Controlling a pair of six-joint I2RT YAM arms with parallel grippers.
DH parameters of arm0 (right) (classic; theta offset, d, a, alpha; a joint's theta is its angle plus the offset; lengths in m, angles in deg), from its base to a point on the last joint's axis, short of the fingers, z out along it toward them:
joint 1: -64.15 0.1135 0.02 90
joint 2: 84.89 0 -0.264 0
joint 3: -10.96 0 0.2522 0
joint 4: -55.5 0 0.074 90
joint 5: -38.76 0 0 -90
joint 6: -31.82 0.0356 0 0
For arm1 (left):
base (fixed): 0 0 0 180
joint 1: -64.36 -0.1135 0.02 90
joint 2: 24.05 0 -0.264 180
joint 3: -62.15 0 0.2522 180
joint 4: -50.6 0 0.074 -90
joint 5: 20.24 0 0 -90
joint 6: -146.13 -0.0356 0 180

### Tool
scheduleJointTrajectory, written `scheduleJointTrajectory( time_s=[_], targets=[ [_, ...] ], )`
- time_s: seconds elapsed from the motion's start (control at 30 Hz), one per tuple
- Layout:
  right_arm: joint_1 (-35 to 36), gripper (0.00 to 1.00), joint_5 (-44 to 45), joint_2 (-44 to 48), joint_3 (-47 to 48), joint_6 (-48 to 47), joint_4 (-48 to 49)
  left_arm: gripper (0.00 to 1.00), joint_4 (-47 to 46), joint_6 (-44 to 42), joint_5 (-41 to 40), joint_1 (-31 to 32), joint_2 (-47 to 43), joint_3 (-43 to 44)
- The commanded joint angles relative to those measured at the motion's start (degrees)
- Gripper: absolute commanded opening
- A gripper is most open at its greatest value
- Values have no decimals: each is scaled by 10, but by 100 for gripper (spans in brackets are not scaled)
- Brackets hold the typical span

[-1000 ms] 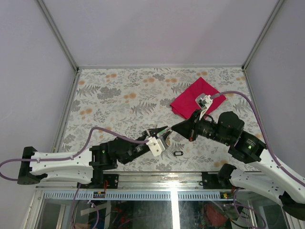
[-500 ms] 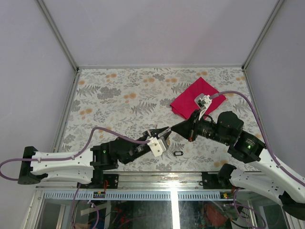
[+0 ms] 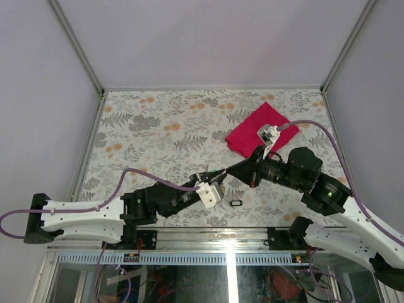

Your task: Put the keys on the keyring

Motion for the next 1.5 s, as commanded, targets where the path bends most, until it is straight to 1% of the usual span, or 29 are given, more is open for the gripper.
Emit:
scheduleJointTrajectory(
  time_s=[0.0,0.43,0.87,0.9,0.93,1.0,1.17,1.33,1.37,1.47],
  targets=[
    [-2,0,-14,11,16,9,52,15,-37,-4,0,4,3,5],
    [-3,0,-7,17,15,9,53,19,-14,-7,-1,4,2,8],
    [-2,0,-24,6,11,11,57,15,-44,-3,-4,4,-8,3],
    [-2,0,-24,6,10,12,56,14,-47,-3,-5,4,-8,3],
    [-3,0,-25,5,9,12,56,11,-49,-2,-6,5,-7,3],
    [-3,0,-25,6,8,13,57,1,-49,1,-9,4,-6,5],
    [-2,0,-26,6,6,12,53,0,-50,30,-42,4,-7,13],
    [-3,1,-22,8,4,12,59,0,-44,43,-50,4,-5,17],
    [-3,5,-19,10,3,12,61,0,-39,45,-51,4,-3,19],
    [-2,26,-7,16,4,7,68,0,-22,48,-51,4,2,24]
  ],
)
